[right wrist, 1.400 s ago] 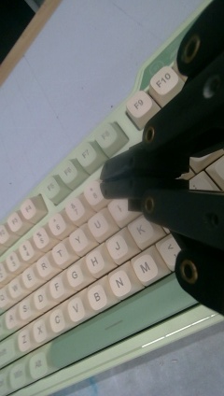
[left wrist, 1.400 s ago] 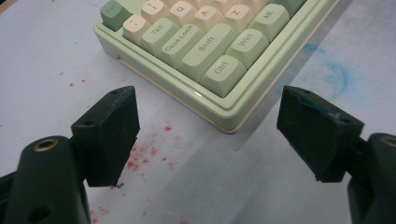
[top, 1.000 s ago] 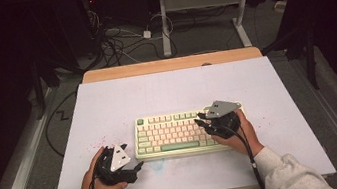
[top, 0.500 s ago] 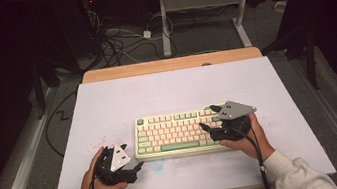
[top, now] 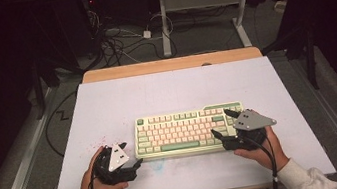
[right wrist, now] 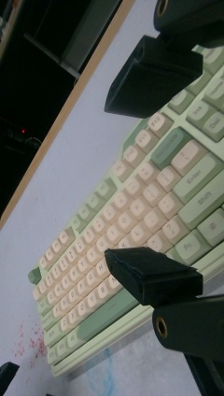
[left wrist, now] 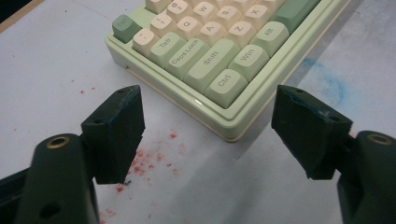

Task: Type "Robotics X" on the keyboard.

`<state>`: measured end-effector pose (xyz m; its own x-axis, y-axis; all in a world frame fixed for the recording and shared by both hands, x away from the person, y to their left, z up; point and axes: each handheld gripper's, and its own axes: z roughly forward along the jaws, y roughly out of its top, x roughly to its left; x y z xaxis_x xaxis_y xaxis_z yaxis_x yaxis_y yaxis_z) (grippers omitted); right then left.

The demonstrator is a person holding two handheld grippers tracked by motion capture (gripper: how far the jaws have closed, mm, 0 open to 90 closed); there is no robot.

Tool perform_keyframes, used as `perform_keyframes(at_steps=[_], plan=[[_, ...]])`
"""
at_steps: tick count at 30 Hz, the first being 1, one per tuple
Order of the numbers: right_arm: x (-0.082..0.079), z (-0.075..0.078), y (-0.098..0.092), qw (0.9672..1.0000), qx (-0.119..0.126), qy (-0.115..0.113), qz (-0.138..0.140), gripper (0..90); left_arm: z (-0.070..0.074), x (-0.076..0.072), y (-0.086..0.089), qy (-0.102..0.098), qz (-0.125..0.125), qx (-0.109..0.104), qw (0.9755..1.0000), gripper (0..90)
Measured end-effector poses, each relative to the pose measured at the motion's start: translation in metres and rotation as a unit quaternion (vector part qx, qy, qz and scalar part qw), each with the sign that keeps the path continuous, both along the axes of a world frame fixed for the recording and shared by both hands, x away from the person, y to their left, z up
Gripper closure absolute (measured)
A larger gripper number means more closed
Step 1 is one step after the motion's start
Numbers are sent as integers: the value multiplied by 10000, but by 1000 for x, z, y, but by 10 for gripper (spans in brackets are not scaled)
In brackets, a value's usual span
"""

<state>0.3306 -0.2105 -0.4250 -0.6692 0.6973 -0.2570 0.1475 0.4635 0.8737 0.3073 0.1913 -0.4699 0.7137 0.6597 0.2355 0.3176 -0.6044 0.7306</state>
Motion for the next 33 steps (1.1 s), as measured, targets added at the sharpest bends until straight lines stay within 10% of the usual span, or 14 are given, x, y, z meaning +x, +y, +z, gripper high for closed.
perform_keyframes(at_steps=[13, 27, 33], plan=[[-23, -11, -28, 9996, -106, 33, -267, 253, 5, 0, -2, 144, -70, -210, 9996, 375], [-42, -22, -44, 9980, -426, -77, -456, 254, 13, 6, -1, 470, -143, -431, 9979, 862], [-44, -24, -47, 9979, -451, -15, -460, 254, 17, 8, -6, 491, -209, -345, 9980, 875]])
